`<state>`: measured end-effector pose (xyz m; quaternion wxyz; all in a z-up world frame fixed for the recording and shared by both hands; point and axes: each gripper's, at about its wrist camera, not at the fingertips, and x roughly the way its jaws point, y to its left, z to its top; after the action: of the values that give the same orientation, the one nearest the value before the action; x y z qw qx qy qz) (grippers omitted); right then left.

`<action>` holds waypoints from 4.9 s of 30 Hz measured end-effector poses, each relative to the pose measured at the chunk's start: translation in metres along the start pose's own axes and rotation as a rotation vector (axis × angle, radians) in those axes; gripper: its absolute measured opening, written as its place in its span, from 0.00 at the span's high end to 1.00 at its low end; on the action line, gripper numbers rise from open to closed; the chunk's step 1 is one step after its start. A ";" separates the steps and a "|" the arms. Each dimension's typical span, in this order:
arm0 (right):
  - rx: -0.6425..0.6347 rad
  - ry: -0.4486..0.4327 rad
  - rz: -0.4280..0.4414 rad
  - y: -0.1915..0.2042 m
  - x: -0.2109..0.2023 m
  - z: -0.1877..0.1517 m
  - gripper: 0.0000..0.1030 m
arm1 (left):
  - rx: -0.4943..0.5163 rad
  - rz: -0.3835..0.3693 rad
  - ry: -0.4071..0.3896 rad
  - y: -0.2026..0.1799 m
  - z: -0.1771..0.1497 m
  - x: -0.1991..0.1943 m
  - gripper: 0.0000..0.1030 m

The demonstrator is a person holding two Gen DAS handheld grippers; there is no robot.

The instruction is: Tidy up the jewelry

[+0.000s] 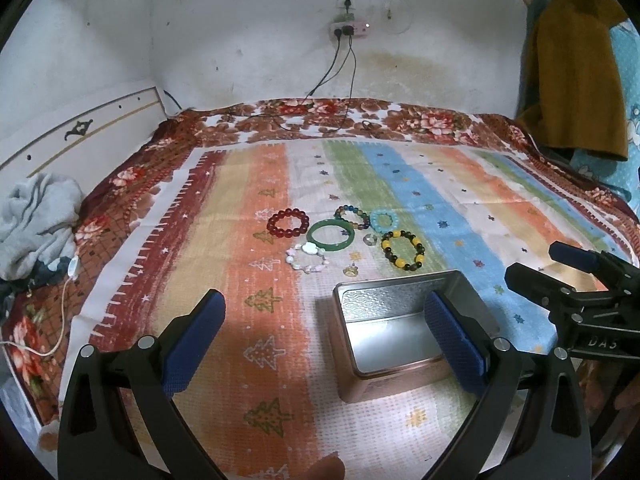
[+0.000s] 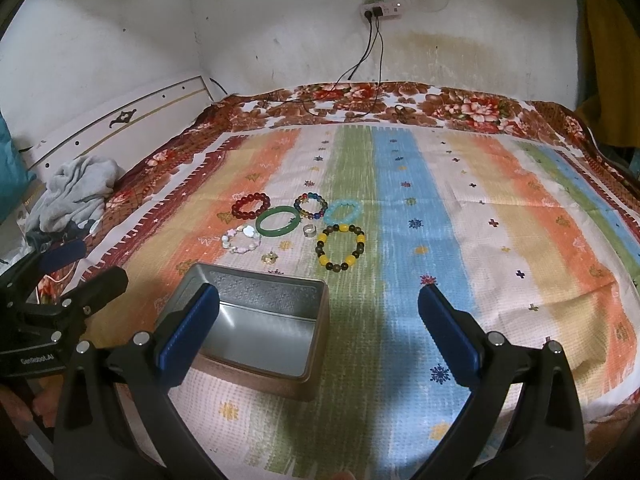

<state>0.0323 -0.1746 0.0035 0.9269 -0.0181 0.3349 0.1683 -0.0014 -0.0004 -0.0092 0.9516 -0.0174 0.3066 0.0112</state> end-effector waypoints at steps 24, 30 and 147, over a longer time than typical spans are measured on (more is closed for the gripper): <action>-0.021 0.037 0.008 -0.009 0.031 0.034 0.05 | 0.008 0.047 0.114 0.006 0.034 0.057 0.05; -0.041 0.025 -0.013 -0.012 0.043 0.050 0.05 | 0.021 0.057 0.104 0.004 0.046 0.069 0.05; -0.102 0.528 0.085 -0.036 0.232 0.093 0.88 | -0.100 -0.006 0.408 0.086 0.109 0.270 0.88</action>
<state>0.2681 -0.1250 -0.0728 0.7976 -0.0939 0.5564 0.2132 0.2781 0.0925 -0.0809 0.8678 -0.0672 0.4920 0.0199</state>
